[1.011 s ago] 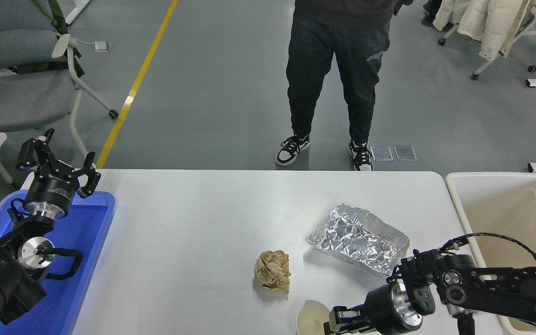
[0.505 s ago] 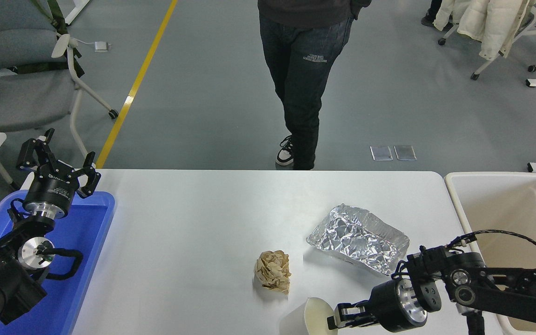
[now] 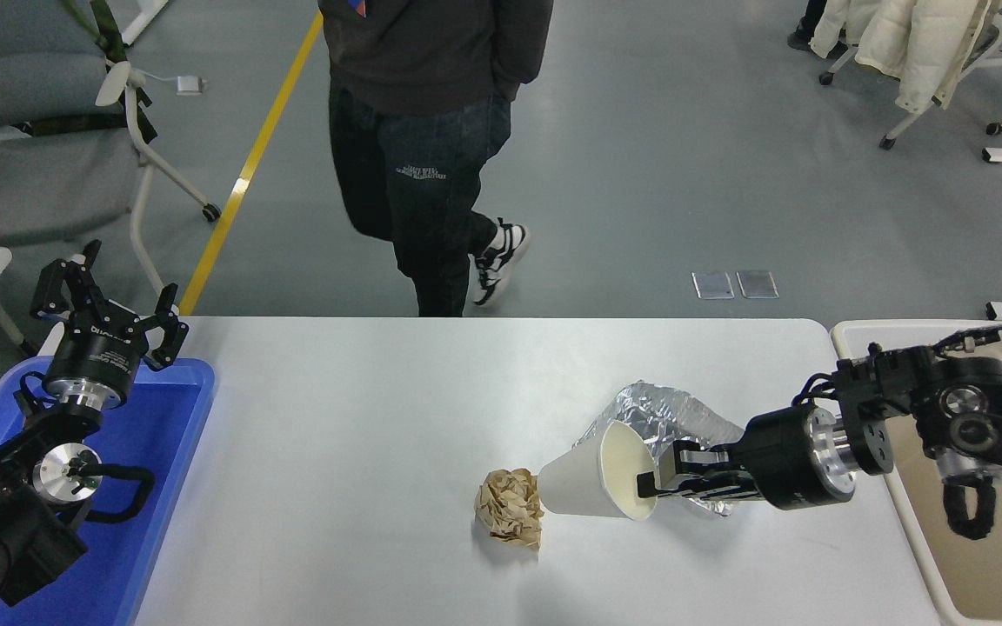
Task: Clean the table surface
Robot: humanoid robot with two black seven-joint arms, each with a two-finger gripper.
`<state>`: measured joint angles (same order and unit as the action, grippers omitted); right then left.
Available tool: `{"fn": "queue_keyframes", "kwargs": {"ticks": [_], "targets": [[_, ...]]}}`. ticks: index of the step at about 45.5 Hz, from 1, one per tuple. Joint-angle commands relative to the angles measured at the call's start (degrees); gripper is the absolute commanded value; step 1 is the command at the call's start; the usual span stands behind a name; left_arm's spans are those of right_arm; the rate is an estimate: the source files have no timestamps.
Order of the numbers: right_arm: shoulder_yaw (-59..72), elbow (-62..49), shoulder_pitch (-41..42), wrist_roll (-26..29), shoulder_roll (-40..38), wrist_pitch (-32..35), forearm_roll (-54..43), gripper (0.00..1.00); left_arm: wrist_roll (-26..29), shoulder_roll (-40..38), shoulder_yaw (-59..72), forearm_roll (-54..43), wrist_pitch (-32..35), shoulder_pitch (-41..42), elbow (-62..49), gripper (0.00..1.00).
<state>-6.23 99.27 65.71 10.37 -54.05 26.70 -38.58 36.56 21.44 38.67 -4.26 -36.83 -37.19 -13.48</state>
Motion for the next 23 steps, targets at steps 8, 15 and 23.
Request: {"fn": "queue_keyframes", "kwargs": {"ticks": [8, 15, 23], "targets": [[-11.2, 0.7, 4.5, 0.3, -10.6, 11.3, 6.2, 0.00, 0.0, 0.0, 0.0, 0.0, 0.0, 0.0, 0.0, 1.00], [-13.5, 0.7, 4.5, 0.3, -13.4, 13.6, 6.3, 0.00, 0.0, 0.0, 0.0, 0.0, 0.0, 0.0, 0.0, 1.00], [-12.5, -0.4, 3.7, 0.3, -15.9, 13.2, 4.8, 0.00, 0.0, 0.0, 0.0, 0.0, 0.0, 0.0, -0.1, 1.00]]}}
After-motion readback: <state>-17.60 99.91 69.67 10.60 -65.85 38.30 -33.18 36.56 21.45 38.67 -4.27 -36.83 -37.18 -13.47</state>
